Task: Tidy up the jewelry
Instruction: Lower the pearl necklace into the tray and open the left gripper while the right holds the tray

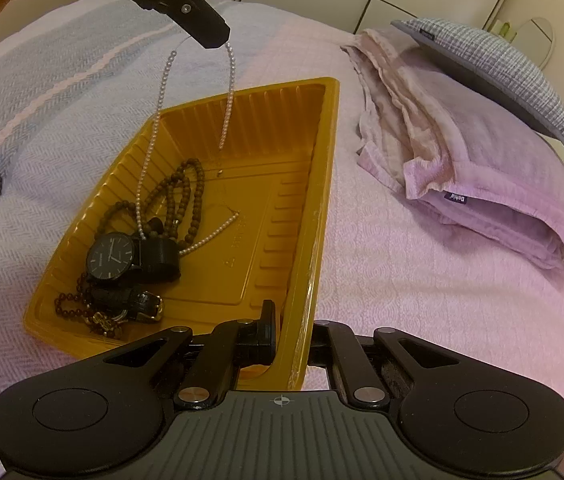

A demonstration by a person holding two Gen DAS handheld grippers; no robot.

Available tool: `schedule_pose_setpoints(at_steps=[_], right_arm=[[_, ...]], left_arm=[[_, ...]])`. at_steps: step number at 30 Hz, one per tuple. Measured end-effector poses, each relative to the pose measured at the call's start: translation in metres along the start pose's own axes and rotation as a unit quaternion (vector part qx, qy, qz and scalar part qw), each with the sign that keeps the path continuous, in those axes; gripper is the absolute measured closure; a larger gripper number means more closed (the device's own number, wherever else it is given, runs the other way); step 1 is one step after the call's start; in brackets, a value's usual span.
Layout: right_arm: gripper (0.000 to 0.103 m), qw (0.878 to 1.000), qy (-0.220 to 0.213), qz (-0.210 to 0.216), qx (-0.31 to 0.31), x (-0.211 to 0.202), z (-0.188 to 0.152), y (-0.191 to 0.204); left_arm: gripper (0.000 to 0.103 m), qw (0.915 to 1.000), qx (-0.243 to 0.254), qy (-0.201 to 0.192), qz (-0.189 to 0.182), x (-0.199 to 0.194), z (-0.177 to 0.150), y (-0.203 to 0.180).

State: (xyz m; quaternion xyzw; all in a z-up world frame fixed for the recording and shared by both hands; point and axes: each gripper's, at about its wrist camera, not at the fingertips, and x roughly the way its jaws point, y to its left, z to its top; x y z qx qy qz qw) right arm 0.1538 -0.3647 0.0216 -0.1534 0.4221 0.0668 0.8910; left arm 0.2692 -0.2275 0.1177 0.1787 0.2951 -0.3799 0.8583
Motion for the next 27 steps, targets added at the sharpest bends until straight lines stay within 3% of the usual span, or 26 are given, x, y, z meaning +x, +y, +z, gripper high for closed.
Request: schedule_pose_setpoints(at_steps=[5, 7, 15, 27], right_arm=[[0.097, 1.000, 0.000, 0.000, 0.000, 0.000, 0.000, 0.000], [0.097, 1.000, 0.000, 0.000, 0.000, 0.000, 0.000, 0.000], [0.097, 1.000, -0.001, -0.001, 0.001, -0.001, -0.002, 0.001], [0.097, 1.000, -0.001, -0.004, 0.002, -0.002, -0.002, 0.002]], left_arm=[[0.097, 1.0000, 0.002, 0.009, -0.002, 0.002, 0.000, -0.002], [0.088, 0.9999, -0.002, 0.013, -0.005, 0.003, 0.000, -0.001], [0.088, 0.9998, -0.015, 0.004, 0.016, -0.020, -0.012, 0.020], [0.086, 0.9912, -0.075, 0.057, 0.093, -0.050, -0.101, 0.083]])
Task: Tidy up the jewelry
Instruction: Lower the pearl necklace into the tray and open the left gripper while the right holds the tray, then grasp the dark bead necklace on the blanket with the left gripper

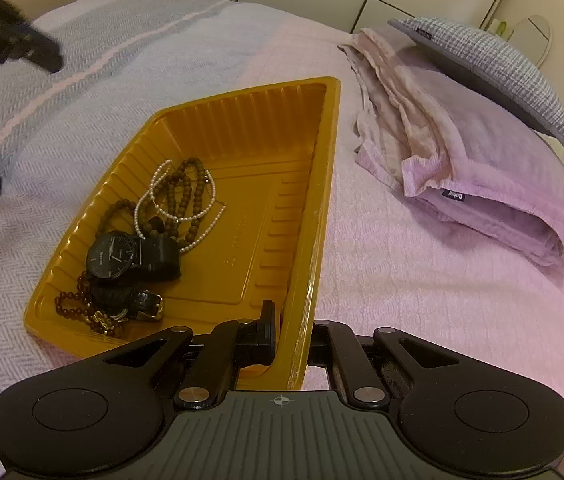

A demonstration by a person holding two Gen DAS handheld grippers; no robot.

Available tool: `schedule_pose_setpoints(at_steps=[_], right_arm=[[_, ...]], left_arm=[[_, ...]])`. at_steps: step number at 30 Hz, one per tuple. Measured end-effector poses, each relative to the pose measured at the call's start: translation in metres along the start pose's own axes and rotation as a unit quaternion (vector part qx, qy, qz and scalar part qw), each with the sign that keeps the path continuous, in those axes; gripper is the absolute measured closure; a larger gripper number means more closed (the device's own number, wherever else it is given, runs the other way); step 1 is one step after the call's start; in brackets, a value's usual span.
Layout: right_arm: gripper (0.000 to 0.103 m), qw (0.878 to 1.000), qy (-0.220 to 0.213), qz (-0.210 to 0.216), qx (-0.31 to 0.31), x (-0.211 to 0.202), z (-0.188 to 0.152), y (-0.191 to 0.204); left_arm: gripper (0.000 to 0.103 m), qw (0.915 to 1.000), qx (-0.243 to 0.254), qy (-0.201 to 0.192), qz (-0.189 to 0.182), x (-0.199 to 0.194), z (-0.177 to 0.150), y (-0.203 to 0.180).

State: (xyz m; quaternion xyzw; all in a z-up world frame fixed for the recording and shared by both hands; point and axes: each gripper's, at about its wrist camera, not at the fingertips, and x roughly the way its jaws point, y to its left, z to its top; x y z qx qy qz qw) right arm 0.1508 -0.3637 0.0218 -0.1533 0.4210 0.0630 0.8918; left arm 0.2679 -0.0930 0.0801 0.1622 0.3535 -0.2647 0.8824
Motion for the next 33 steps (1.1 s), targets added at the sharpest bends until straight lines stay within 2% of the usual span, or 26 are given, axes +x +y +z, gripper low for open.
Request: schedule_pose_setpoints(at_steps=[7, 10, 13, 18, 23, 26, 29, 33], right_arm=[[0.097, 1.000, 0.001, -0.002, -0.003, 0.000, 0.001, 0.000], [0.097, 1.000, 0.001, -0.003, -0.004, 0.000, 0.001, 0.001], [0.097, 1.000, 0.001, -0.003, -0.003, -0.001, 0.001, 0.001], [0.097, 1.000, 0.000, -0.005, -0.003, -0.001, 0.001, 0.002], [0.097, 1.000, 0.001, -0.003, -0.001, 0.000, 0.000, 0.001], [0.097, 1.000, 0.002, -0.003, 0.000, 0.001, -0.001, 0.000], [0.097, 1.000, 0.002, -0.002, 0.001, 0.000, -0.001, 0.001], [0.097, 1.000, 0.002, -0.002, 0.001, 0.000, -0.001, 0.001]], left_arm=[[0.085, 0.9992, -0.038, 0.009, 0.012, -0.010, -0.031, 0.030], [0.080, 0.9985, -0.052, 0.008, 0.011, -0.017, -0.044, 0.040], [0.078, 0.9981, -0.060, 0.010, 0.010, -0.024, -0.061, 0.049], [0.078, 0.9980, -0.058, 0.015, 0.021, -0.034, -0.097, 0.064], [0.077, 0.9975, -0.046, 0.020, 0.050, -0.046, -0.142, 0.075], [0.077, 0.9960, -0.061, 0.028, 0.060, -0.050, -0.166, 0.080], [0.077, 0.9971, -0.049, 0.024, 0.053, -0.054, -0.180, 0.074], [0.077, 0.9981, 0.002, 0.038, 0.049, -0.044, -0.187, 0.057]])
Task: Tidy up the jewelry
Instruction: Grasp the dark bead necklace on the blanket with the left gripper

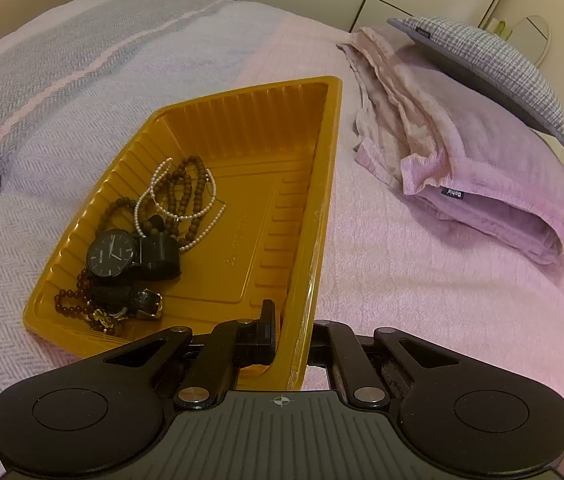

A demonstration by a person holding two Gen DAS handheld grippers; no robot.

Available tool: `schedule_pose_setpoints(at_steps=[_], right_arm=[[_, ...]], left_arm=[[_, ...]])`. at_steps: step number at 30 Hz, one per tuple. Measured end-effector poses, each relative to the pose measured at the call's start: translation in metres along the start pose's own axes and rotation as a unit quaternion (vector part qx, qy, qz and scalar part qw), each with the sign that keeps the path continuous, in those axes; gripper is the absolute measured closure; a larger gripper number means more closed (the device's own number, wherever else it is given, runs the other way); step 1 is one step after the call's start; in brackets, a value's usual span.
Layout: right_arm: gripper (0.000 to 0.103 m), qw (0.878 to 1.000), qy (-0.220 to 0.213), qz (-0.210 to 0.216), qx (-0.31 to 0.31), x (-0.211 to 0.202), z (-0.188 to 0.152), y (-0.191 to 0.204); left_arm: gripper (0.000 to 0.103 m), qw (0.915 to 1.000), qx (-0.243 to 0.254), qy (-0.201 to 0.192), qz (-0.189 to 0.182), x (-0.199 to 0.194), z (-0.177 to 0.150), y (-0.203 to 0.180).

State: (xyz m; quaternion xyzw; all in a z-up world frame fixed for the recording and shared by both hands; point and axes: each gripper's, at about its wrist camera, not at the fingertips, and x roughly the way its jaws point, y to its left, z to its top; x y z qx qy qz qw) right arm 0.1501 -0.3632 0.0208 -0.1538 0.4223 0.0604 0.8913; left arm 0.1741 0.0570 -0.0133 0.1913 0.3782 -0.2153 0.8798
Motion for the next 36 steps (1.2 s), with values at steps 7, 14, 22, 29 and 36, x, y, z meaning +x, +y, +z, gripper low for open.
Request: schedule_pose_setpoints(at_steps=[7, 14, 22, 29, 36], right_arm=[[0.097, 1.000, 0.000, 0.000, 0.000, 0.000, 0.000, 0.000], [0.097, 1.000, 0.001, -0.001, -0.001, 0.000, 0.000, 0.000], [0.097, 1.000, 0.001, -0.001, -0.001, 0.000, 0.000, 0.000], [0.097, 1.000, 0.001, -0.001, 0.000, -0.001, 0.000, 0.000], [0.097, 1.000, 0.001, -0.002, -0.001, -0.001, 0.000, 0.000]], left_arm=[[0.077, 0.9931, 0.117, 0.002, 0.012, 0.018, -0.001, -0.027], [0.077, 0.9752, 0.221, 0.009, -0.002, 0.022, -0.005, -0.033], [0.092, 0.9613, 0.273, 0.030, -0.029, 0.032, -0.004, -0.037], [0.097, 0.9709, 0.237, 0.022, -0.030, 0.017, -0.001, -0.031], [0.097, 0.9827, 0.185, -0.007, 0.006, -0.015, 0.009, -0.004]])
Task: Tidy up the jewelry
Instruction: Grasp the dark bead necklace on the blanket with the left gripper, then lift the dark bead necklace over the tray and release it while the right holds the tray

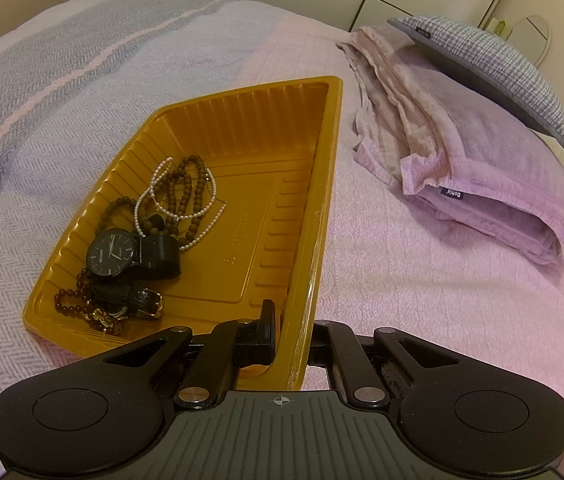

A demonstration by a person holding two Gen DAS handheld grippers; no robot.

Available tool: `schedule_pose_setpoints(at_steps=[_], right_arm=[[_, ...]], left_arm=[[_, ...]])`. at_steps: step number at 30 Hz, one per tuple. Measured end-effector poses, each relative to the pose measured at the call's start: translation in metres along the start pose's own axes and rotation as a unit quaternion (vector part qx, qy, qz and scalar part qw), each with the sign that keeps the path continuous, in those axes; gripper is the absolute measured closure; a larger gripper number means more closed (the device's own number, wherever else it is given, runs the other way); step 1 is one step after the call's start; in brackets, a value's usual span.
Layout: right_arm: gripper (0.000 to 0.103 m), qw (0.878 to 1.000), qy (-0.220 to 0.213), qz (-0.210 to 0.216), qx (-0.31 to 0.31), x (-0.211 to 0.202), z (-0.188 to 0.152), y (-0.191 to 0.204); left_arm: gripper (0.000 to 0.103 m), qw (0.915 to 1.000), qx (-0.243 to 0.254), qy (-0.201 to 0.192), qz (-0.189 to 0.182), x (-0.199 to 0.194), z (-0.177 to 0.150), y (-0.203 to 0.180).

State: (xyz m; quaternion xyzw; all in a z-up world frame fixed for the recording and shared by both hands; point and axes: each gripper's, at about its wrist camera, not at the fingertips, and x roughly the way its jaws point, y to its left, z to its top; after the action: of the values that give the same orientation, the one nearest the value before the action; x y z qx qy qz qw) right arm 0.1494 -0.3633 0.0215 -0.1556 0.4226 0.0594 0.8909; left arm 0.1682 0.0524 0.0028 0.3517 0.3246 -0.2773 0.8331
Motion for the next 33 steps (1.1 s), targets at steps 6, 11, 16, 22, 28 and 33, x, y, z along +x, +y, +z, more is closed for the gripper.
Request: schedule_pose_setpoints(at_steps=[6, 11, 16, 22, 28, 33], right_arm=[[0.097, 1.000, 0.000, 0.000, 0.000, 0.000, 0.000, 0.000], [0.097, 1.000, 0.000, 0.000, 0.000, -0.001, 0.000, 0.000], [0.097, 1.000, 0.000, 0.000, -0.001, -0.001, 0.001, 0.000], [0.097, 1.000, -0.001, -0.001, -0.001, -0.001, 0.001, 0.000], [0.097, 1.000, -0.001, -0.002, -0.002, -0.002, 0.001, -0.001], [0.097, 1.000, -0.001, -0.003, -0.003, -0.002, 0.002, 0.000]], left_arm=[[0.097, 0.9983, 0.022, -0.005, 0.053, -0.008, -0.002, 0.001], [0.097, 0.9927, 0.048, -0.027, 0.107, -0.022, 0.006, 0.009], [0.097, 0.9870, 0.048, -0.052, 0.144, -0.038, 0.021, 0.024], [0.097, 0.9784, 0.062, -0.090, 0.176, -0.067, 0.045, 0.033], [0.097, 0.9695, 0.065, -0.136, 0.194, -0.106, 0.078, 0.046], [0.097, 0.9645, 0.063, -0.166, 0.196, -0.130, 0.107, 0.054]])
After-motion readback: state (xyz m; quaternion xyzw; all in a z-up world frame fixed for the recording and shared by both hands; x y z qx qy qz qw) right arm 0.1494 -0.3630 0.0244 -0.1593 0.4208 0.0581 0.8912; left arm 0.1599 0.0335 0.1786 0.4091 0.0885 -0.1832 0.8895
